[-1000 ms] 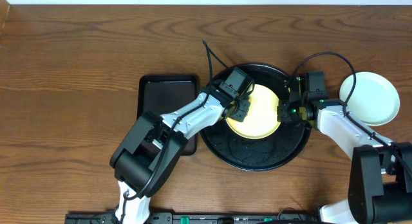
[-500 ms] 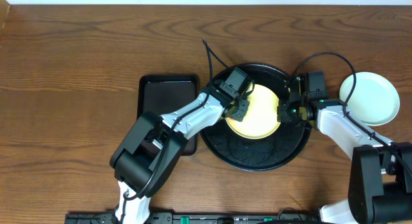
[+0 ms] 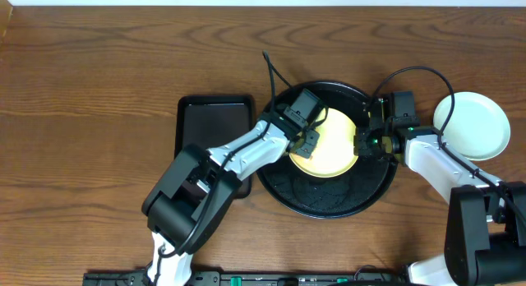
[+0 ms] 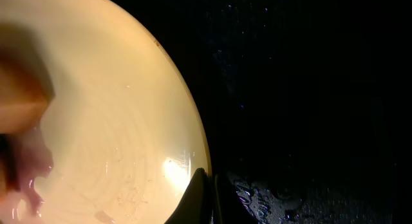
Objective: Clean dirty plates on tray and stack at the side
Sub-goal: 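Wipe the yellow plate with the sponge held in the left gripper, then move the sponge with the left gripper back onto the black rectangular tray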
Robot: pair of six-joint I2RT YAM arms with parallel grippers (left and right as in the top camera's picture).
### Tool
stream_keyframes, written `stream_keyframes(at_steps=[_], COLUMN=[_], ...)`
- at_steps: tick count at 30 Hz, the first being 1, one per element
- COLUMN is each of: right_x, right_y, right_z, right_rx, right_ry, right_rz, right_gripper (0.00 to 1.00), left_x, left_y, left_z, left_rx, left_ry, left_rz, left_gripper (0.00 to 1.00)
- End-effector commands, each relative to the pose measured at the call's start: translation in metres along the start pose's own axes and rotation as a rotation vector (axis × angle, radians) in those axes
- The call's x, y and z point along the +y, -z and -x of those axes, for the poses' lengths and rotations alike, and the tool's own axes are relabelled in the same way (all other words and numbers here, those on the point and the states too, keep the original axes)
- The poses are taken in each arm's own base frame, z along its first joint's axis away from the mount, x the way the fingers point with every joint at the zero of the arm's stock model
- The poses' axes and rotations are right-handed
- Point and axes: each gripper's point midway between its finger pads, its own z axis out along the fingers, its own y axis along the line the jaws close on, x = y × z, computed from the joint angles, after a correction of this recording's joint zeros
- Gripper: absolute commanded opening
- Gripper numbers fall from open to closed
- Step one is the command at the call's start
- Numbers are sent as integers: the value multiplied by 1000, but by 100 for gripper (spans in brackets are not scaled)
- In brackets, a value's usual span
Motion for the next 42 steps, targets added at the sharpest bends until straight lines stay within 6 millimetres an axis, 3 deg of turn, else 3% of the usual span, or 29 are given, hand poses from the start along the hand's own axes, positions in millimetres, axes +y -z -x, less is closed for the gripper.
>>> stream_keyframes(at_steps=[1, 8, 16, 19, 21, 24, 28, 31, 34, 36, 39, 42], right_x=[-6, -6, -6, -6, -6, -6, -6, -6, -6, -6, -6, -6], right_y=[-1, -1, -1, -1, -1, -1, -1, -1, -1, -1, -1, -1], right_z=[-4, -4, -4, -4, -4, -4, -4, -4, -4, -4, -4, -4], right_rx=[9, 10, 10, 10, 10, 10, 10, 10, 10, 9, 9, 9], right_ry=[-16, -16, -16, -16, -16, -16, -16, -16, -16, -16, -16, -16], right_rz=[-9, -9, -9, -9, -9, -9, -9, -9, -9, -9, -9, -9], right_gripper=[1, 1, 1, 1, 1, 1, 1, 3, 9, 14, 21, 24], left_x=[-12, -21, -65, -69, -68, -61, -34, -9, 13, 26, 46, 74], left_y=[-15, -42, -32, -27, -17, 19, 93, 150, 192, 206, 210, 194], left_z=[-28, -59, -72, -64, -42, 15, 100, 138, 147, 141, 123, 95], left_rx=[77, 183, 282, 275, 235, 113, -126, -261, -301, -282, -219, -161], left_ry=[-19, 31, 137, 178, 213, 283, 376, 438, 456, 460, 489, 547], left_rz=[0, -29, -278, -326, -372, -496, -693, -834, -938, -985, -1030, -948], left_gripper=[8, 8, 8, 8, 8, 8, 8, 8, 8, 8, 8, 8])
